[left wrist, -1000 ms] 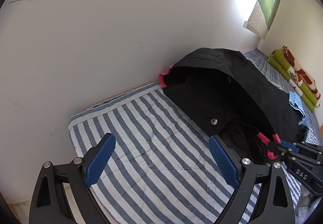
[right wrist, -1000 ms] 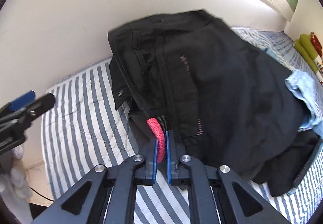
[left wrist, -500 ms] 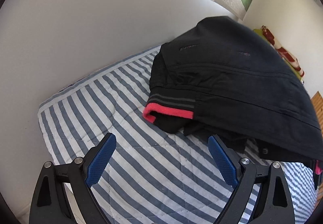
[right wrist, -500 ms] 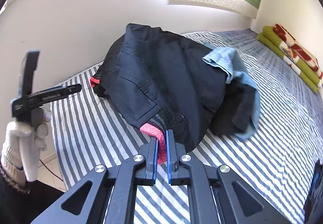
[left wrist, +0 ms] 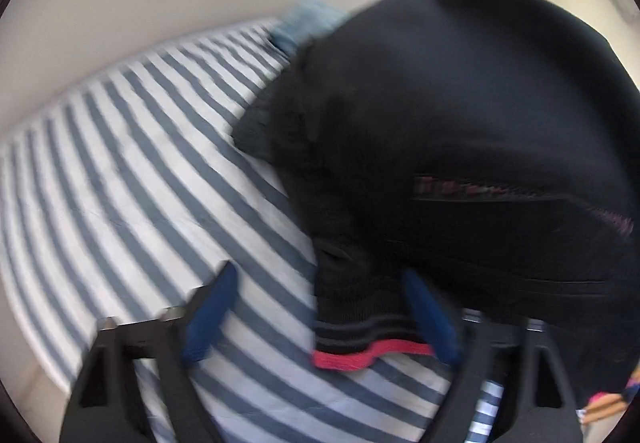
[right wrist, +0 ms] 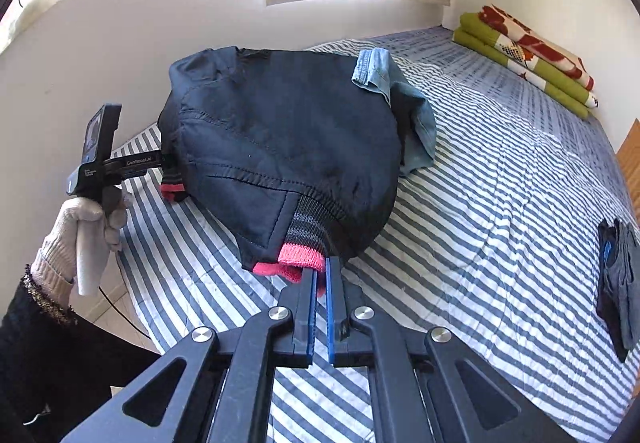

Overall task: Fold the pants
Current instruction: 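Grasp the pink-trimmed cuff of the black jacket with the right gripper while the left gripper grasps the other cuff, then lift the black jacket up by both cuffs with both grippers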

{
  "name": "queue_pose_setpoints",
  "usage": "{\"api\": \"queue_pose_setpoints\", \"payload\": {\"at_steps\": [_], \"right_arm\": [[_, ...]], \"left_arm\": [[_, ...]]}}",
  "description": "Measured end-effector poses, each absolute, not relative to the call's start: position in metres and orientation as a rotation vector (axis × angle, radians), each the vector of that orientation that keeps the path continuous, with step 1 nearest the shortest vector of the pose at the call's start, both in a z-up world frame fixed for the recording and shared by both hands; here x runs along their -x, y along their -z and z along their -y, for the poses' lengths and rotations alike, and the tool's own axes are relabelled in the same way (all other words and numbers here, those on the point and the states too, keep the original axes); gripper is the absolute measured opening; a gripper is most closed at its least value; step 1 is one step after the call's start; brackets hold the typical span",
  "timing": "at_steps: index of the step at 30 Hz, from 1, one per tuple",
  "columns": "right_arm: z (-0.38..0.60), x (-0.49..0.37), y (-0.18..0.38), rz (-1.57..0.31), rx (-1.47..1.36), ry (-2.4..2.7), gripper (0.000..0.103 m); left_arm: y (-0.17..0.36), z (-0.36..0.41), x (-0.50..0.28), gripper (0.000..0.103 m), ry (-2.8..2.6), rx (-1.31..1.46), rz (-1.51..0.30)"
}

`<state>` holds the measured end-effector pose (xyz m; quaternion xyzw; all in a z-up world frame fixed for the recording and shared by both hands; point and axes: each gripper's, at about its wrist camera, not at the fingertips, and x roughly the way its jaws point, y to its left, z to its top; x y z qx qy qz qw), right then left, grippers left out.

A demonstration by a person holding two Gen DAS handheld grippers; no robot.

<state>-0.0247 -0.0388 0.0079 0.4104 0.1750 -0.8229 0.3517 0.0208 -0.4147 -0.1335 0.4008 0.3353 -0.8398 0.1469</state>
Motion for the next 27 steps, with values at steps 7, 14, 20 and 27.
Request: {"api": "queue_pose_setpoints", "payload": {"at_steps": [7,14,20,27], "right_arm": [[0.009,0.009,-0.013,-0.381,-1.067,2.169,0.003],[-0.045,0.007,-0.068,-0.269,-0.937,2.27,0.003],[-0.104,0.014,-0.123,-0.148,-0.799,2.443,0.002],[-0.179,0.029,-0.176,-0.11,-0.673,2.659,0.002]], "left_arm": [[0.111,0.378,-0.033,0.014,2.501,-1.149,-1.068],[0.017,0.323,-0.074,0.013,2.695,-1.055,-0.898],[-0.071,0.219,-0.08,0.013,2.989,-1.038,-0.735],[-0.118,0.047,-0.073,0.013,3.287,-1.261,-0.72]]}}
